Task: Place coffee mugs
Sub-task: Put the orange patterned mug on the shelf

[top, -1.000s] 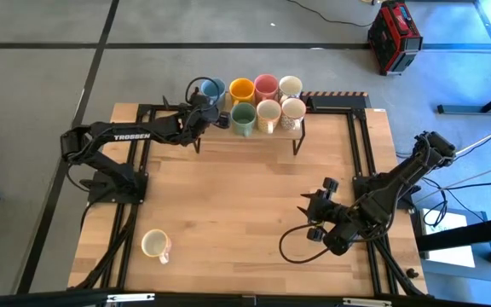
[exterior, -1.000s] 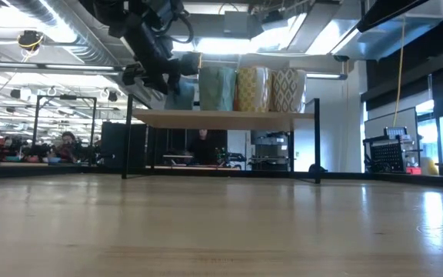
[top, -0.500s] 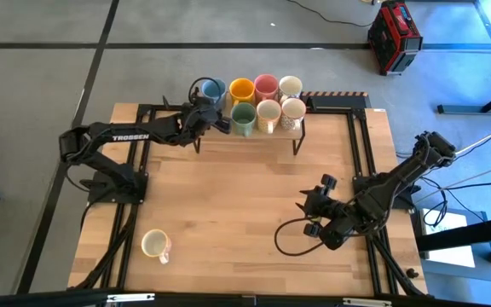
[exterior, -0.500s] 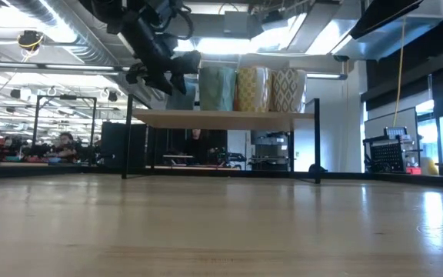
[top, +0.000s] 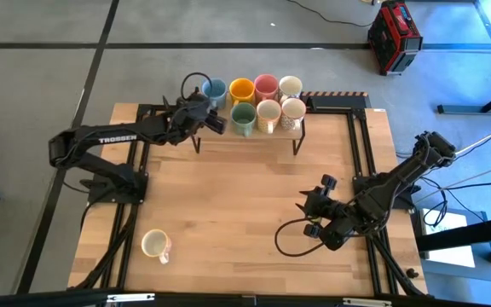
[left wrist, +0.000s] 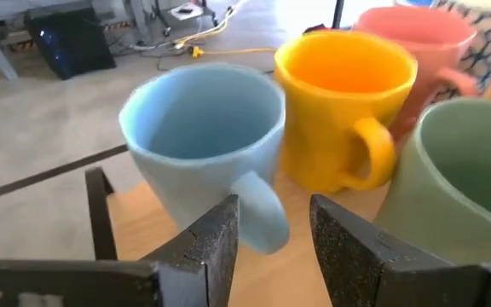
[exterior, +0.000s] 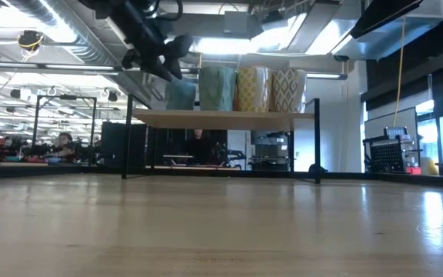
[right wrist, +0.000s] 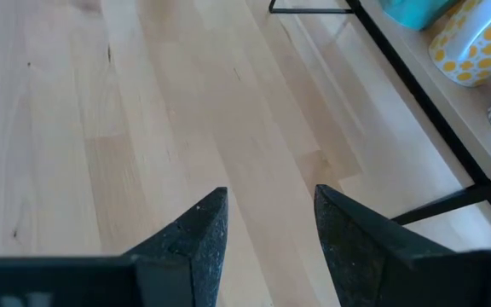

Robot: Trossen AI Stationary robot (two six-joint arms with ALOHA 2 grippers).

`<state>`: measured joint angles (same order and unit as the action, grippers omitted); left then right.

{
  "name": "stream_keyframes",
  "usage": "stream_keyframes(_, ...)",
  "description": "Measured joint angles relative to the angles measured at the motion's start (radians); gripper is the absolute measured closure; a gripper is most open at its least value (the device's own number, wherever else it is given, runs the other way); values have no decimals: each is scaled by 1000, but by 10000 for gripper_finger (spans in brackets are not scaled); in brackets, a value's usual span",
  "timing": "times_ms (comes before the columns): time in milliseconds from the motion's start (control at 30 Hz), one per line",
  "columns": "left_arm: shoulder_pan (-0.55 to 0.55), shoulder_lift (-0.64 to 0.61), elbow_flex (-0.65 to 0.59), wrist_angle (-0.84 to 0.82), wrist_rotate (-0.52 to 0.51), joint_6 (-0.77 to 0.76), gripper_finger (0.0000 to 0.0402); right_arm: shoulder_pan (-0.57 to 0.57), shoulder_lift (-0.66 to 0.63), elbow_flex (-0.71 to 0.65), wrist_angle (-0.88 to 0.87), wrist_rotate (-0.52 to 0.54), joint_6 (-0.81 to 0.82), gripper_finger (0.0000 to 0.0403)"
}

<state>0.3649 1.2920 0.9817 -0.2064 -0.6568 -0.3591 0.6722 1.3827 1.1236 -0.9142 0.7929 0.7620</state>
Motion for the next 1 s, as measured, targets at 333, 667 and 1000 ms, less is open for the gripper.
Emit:
stream_keyframes(333,-38,-87,22,-5,158,64,262,0,0,0,7,-1,0,237)
stream_keyframes(667,-235,-227,38,-125,686,30,262,0,1,0,31,-1,0,237)
stream_keyframes(1000,-555,-266,38,-292,773,-292,262,1,2,0,58,-34,-7,237)
